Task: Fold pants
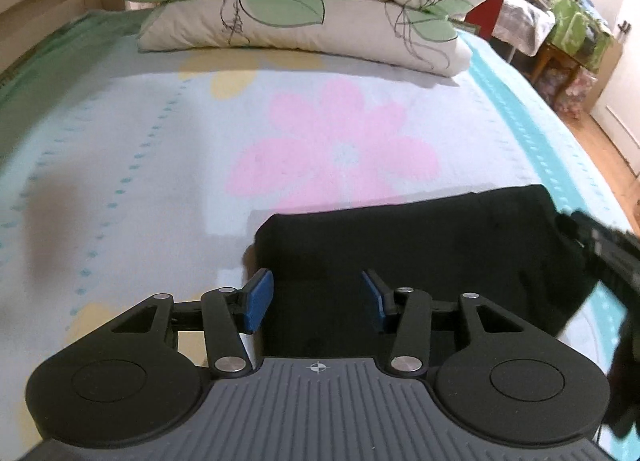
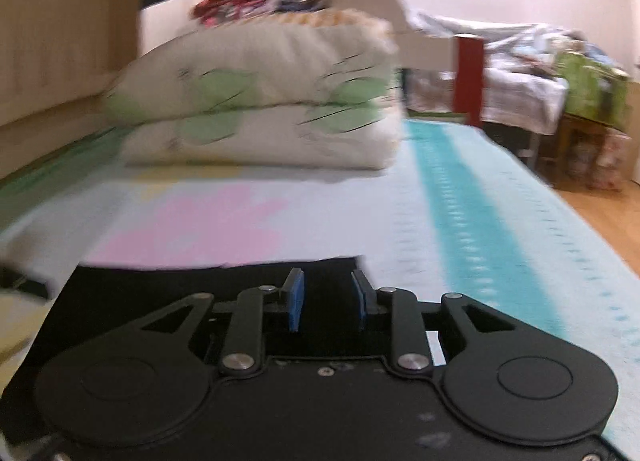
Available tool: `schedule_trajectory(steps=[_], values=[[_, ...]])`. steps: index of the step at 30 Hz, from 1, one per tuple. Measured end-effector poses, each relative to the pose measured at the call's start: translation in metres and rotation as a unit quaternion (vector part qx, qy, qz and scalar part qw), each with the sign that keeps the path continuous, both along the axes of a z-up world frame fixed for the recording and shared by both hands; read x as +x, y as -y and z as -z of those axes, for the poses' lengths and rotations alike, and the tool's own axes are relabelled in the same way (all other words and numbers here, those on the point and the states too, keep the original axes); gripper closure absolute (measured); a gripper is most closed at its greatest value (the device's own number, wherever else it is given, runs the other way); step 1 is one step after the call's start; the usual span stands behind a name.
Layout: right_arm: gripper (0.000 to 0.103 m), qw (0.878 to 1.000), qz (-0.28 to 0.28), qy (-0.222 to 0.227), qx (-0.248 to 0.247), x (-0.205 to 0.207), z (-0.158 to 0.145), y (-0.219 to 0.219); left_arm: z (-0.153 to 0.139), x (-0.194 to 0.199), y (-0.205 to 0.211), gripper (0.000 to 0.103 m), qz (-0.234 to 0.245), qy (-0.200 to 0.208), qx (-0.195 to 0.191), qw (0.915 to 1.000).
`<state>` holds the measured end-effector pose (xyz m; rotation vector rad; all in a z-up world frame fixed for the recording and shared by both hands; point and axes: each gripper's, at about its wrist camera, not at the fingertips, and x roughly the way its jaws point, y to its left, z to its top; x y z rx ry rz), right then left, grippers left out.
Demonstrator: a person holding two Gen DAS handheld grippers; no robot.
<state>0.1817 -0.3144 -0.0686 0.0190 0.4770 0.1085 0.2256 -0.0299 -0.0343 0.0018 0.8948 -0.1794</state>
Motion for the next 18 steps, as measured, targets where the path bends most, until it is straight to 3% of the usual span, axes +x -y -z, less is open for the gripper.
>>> schedule_trajectory(steps=[4, 7, 8, 15, 18], values=[[0.076, 0.998, -0.037, -0.03, -0.047, 0.007, 0.014, -0.021, 0.018, 0.019, 0.01, 0.056, -0.004, -0.018, 0.009, 0.9998], [0.076, 0.995, -0.032, -0.064, -0.076, 0.016, 0.027, -0.028, 0.035, 0.032, 0.009, 0.055, -0.012, -0.044, 0.026, 0.9986], [0.076, 0.994, -0.026, -0.07, -0.083, 0.019, 0.029, -0.028, 0.035, 0.032, 0.009, 0.054, -0.011, -0.036, 0.028, 0.9989], [0.076, 0.994, -0.01, -0.064, -0.09, 0.018, 0.029, -0.022, 0.029, 0.016, 0.003, 0.055, -0.009, -0.034, 0.029, 0.999], [0.071, 0.994, -0.01, -0.064, -0.091, 0.016, 0.028, -0.019, 0.034, 0.002, -0.009, 0.046, -0.028, -0.055, 0.021, 0.9979]])
